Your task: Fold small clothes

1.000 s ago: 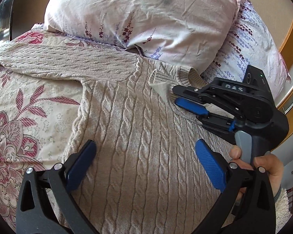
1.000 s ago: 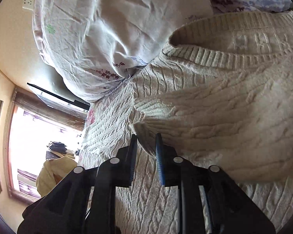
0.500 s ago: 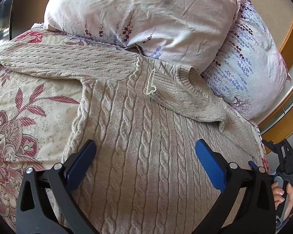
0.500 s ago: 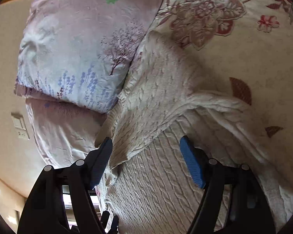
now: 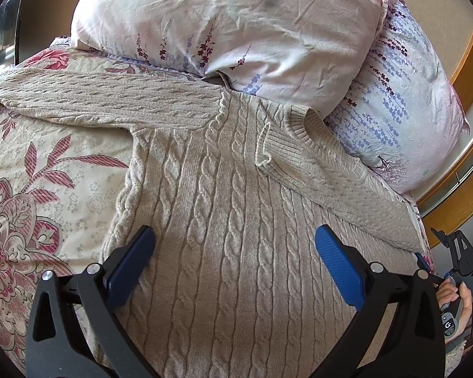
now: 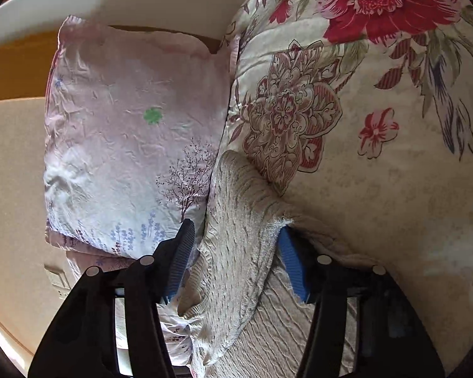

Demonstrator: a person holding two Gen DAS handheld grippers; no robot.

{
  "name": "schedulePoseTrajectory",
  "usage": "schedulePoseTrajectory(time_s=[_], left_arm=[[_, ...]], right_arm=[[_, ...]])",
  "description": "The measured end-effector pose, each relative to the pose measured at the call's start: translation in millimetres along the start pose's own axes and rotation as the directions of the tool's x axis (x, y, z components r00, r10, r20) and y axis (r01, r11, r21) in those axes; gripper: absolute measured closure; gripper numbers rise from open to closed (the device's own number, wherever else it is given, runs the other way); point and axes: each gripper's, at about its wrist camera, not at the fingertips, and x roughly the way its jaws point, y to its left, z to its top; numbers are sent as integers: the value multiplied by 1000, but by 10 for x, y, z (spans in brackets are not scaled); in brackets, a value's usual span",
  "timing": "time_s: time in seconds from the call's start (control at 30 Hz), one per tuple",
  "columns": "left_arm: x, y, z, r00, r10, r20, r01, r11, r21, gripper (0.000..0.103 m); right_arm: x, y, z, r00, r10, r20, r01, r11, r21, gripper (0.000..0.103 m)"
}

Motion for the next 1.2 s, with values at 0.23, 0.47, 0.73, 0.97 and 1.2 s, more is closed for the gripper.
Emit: schedulePoseTrajectory(time_s=[0.23,0.47,0.73,0.97,1.2], left_arm=[[1,-11,0,1000,4,-2,-4,1000,2,2],[-137,138,10,994,-105,35,107,993,-44,2],[-793,706,267,959,94,268,-110,993,45,2],[-835,1571,565,967,118,224,-80,982,-169,2],[-647,1951,696,984,-62,167,119,928,-353,8]], right_arm=[[-165,444,-587,983,-173,-51,147,931,-335,34],[685,1273,-1633,925,-308,-222,18,620,-785,45],[1686,1612,-2532,873,-485,43,155,193,-969,47],[1742,1615,-3168,853,-432,294,236,-184,-954,47],[1151,1577,-2462,914,-343,-216,-71,390,-918,23]])
